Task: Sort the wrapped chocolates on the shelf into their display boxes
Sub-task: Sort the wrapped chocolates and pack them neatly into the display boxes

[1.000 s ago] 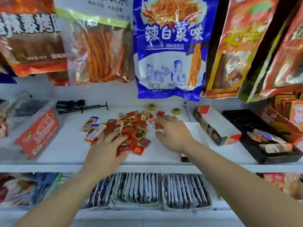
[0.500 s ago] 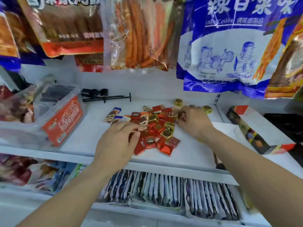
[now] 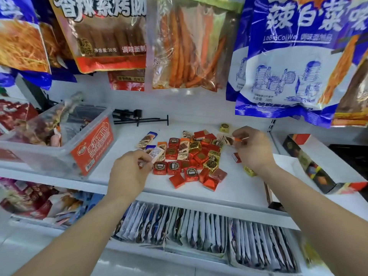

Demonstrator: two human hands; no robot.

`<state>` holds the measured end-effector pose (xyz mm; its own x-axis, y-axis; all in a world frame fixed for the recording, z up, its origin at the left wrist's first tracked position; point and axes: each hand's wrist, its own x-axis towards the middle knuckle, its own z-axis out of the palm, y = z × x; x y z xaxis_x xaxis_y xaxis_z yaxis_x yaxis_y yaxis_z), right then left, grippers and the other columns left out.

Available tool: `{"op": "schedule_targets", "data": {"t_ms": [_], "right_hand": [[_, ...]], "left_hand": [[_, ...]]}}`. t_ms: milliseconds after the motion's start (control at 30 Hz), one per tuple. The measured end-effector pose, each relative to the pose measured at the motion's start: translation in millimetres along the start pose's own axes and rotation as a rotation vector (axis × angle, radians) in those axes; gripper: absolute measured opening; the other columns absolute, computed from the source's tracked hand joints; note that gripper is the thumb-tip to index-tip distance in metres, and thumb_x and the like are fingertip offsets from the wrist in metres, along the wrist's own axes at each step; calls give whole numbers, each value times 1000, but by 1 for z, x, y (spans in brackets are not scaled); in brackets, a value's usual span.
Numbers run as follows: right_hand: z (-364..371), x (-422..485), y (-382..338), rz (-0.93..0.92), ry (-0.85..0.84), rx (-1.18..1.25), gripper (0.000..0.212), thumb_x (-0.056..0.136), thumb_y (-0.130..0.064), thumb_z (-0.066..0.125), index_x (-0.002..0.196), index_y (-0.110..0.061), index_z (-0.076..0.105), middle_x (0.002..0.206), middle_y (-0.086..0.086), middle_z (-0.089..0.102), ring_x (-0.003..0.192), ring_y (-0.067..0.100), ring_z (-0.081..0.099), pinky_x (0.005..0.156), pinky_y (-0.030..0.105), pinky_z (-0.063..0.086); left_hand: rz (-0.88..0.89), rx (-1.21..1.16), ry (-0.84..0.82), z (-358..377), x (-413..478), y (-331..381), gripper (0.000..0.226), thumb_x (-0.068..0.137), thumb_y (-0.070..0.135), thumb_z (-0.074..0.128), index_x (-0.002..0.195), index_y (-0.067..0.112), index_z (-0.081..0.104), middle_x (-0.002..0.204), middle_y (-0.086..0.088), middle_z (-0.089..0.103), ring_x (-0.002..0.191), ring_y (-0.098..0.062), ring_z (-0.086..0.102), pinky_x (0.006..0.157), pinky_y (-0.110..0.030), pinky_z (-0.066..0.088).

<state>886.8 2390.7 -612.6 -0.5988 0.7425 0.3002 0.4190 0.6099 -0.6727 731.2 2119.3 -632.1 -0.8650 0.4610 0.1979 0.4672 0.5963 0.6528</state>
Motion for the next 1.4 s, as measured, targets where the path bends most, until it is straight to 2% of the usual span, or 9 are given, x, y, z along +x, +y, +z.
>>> {"op": "schedule_targets", "data": {"t_ms": [133,233,367,533,667,833,967,1100,1400], "right_hand": [[-8,-19,-13,-17,65,151,21,93,-9,64,112,-17,65,99,-3,67,84,13,65,66,22,48],[-2,-33,-32,-78,-81,190,15,93,-17,66,107,-24,67,94,-14,66,79,1,62,59,17,43],[18,-46,-65,-146,-350,275,11,91,-21,69,99,-28,67,99,-13,68,91,9,67,75,30,56],[34,-46,-94,-261,-409,174,11,92,-24,67,98,-33,62,96,-23,60,92,0,59,75,19,45],[40,-40,-101,-252,-366,161,10,92,-23,67,99,-30,65,90,-30,55,87,-5,58,73,15,45],[48,-39,-110,-316,-393,139,11,92,-24,67,96,-33,63,94,-19,65,82,1,63,68,20,47],[37,-39,-100,-198,-368,296,12,92,-20,67,95,-31,66,96,-11,69,87,11,68,77,36,58],[35,-47,-102,-138,-403,362,9,93,-18,67,99,-23,68,85,-2,72,71,8,68,71,32,60],[61,-47,-120,-159,-470,301,19,88,-24,73,106,-23,70,86,1,74,69,7,71,72,28,60]], "left_hand": [[-38,-76,-23,-5,-1,6,31,83,10,76,112,16,66,98,0,69,88,-21,64,82,-32,50],[-19,-84,-16,-12,-2,5,29,86,9,72,114,15,67,94,0,68,82,-20,63,73,-26,45],[-15,-285,-35,-25,-5,8,21,93,17,66,113,21,70,96,4,68,83,-18,67,76,-32,55],[-59,-580,-145,-39,-15,21,25,100,16,55,108,37,66,107,5,68,89,-13,70,75,-33,61],[-99,-682,-149,-43,-17,20,28,103,13,46,113,29,66,108,13,67,91,-6,68,77,-28,61],[-135,-730,-143,-46,-15,13,19,98,10,57,109,18,71,102,-6,73,91,-23,72,77,-27,60],[-43,-598,-126,-49,-15,4,29,87,4,72,110,21,69,109,7,69,95,2,65,79,-17,55],[-24,-582,-155,-44,-16,6,41,81,-1,75,112,25,68,110,10,68,103,-5,64,92,-24,52],[-5,-648,-164,-42,-19,8,46,79,-6,75,109,28,68,109,5,69,99,-14,67,85,-29,57]]}}
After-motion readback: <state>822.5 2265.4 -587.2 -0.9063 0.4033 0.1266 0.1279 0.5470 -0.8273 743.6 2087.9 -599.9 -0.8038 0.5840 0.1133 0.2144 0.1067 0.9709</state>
